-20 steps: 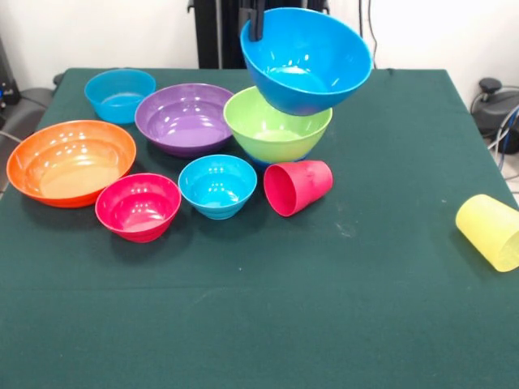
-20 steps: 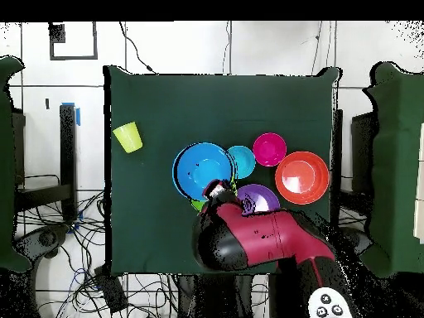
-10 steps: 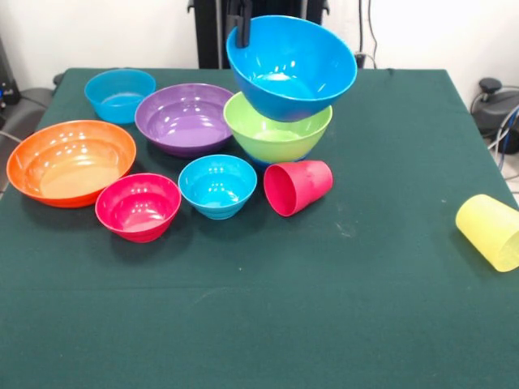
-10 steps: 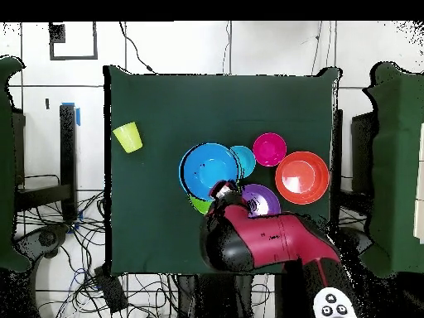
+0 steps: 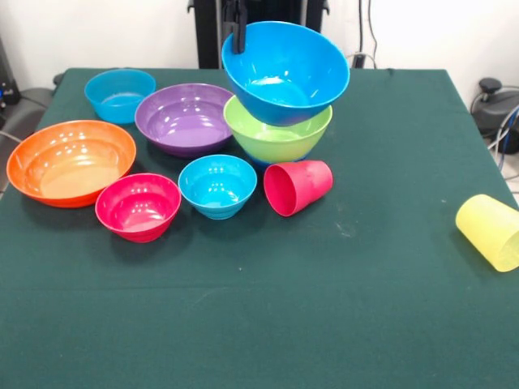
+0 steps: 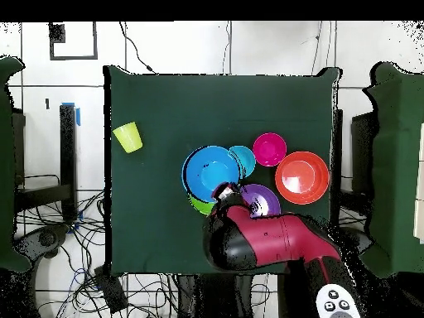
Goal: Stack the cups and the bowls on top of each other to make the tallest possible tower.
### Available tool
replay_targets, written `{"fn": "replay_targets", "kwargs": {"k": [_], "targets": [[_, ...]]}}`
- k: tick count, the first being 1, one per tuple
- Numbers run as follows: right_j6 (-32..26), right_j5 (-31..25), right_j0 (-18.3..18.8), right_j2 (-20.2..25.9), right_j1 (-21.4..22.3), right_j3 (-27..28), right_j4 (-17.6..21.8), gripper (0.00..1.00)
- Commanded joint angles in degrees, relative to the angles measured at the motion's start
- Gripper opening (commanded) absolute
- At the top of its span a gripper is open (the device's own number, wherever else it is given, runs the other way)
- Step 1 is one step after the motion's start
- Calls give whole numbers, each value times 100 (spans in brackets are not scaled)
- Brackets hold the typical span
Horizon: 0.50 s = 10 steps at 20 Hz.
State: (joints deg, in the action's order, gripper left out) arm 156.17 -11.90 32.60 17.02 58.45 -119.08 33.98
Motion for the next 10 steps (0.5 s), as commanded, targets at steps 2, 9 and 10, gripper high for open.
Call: {"fn": "replay_targets", "kwargs": {"k": [2,9,10], "targets": [[-1,338,-156,-138,-299,213,247,0],[-21,370,-151,-135,-345,216,229,0],[-30,364,-142,-128,-366,238,224,0]]}}
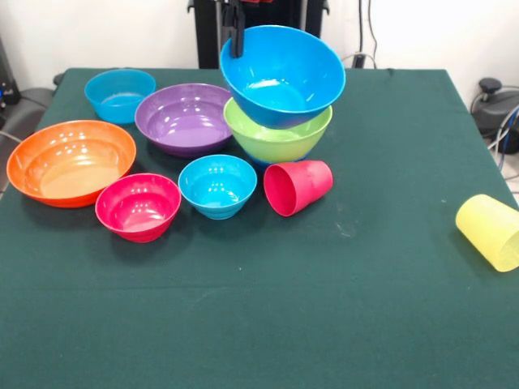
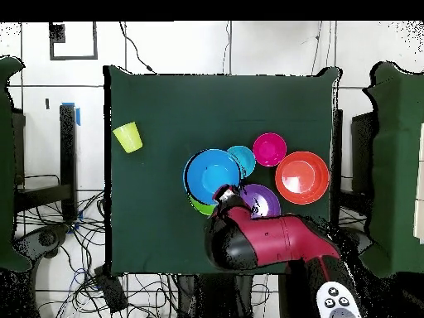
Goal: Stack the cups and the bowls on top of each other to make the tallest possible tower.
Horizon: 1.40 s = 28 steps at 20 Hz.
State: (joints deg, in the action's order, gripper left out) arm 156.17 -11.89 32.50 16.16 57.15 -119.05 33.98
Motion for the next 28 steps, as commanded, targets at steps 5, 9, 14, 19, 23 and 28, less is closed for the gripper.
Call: {"fn": "replay_targets", "kwargs": {"k": [5,9,14,19,23,28], "targets": [[-8,388,-178,-70,-244,220,199,0],[-10,412,-126,6,-260,188,128,0],[-36,434,118,316,-233,37,-72,0],[-4,459,338,617,-253,-114,-267,0],[-30,417,504,839,-267,-161,-390,0],[-70,451,633,1024,-327,-238,-437,0]]}}
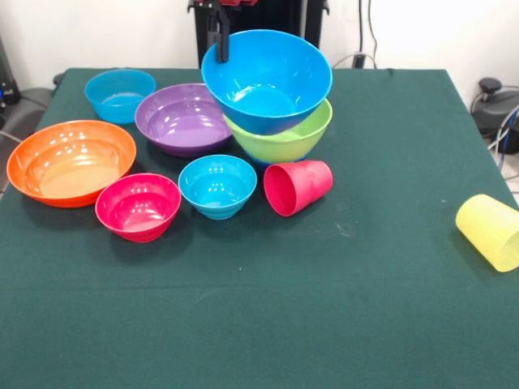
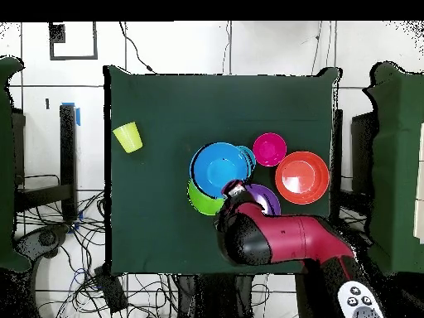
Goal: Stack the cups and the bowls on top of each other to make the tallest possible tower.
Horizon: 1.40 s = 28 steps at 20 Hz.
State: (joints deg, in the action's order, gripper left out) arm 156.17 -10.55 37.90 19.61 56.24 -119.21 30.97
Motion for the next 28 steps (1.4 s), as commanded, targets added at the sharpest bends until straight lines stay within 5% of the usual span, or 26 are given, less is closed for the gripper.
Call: {"fn": "replay_targets", "kwargs": {"k": [1,17,28], "targets": [[-70,340,117,731,-254,-245,-141,0],[56,355,106,951,-309,-415,-195,0],[-137,219,454,1229,-281,-458,-223,0]]}}
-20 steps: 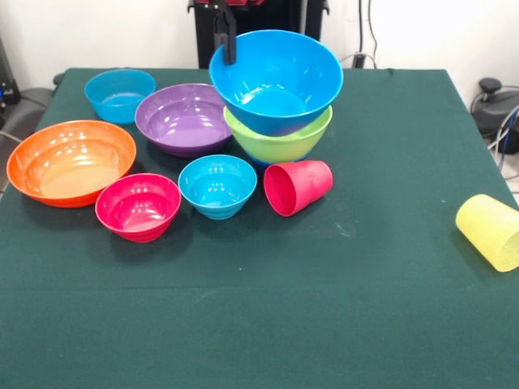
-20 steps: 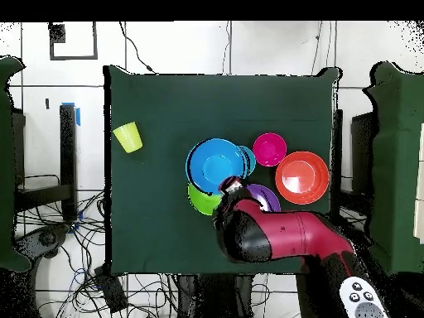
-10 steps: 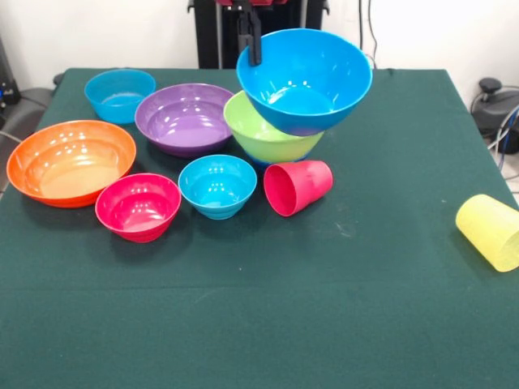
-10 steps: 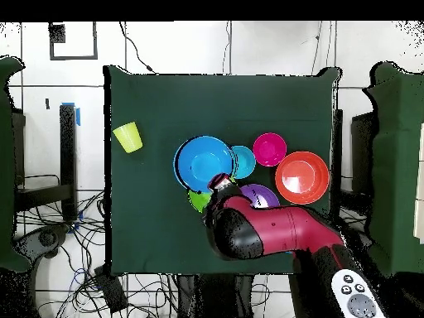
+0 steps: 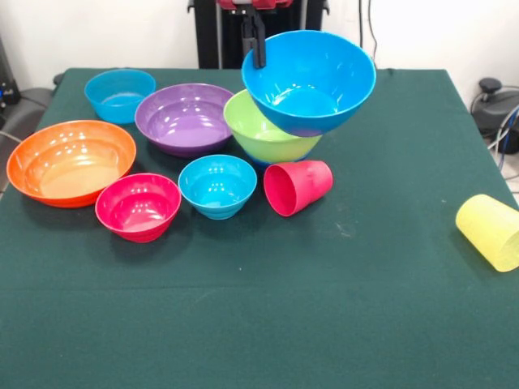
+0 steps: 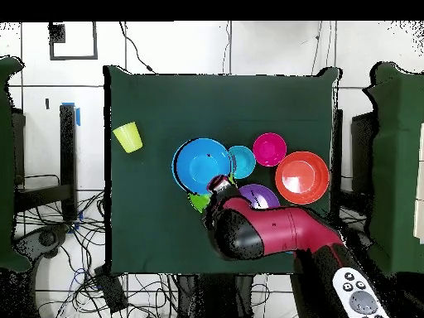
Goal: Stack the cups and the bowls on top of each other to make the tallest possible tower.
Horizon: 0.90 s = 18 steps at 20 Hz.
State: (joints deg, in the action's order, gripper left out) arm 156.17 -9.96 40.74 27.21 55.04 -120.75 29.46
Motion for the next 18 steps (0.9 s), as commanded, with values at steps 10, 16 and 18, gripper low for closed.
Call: {"fn": "replay_targets", "kwargs": {"k": [10,16,18], "targets": [[-200,-83,339,708,-19,-362,-159,0],[-172,-119,370,802,63,-451,-247,0],[-202,-188,411,874,114,-473,-307,0]]}}
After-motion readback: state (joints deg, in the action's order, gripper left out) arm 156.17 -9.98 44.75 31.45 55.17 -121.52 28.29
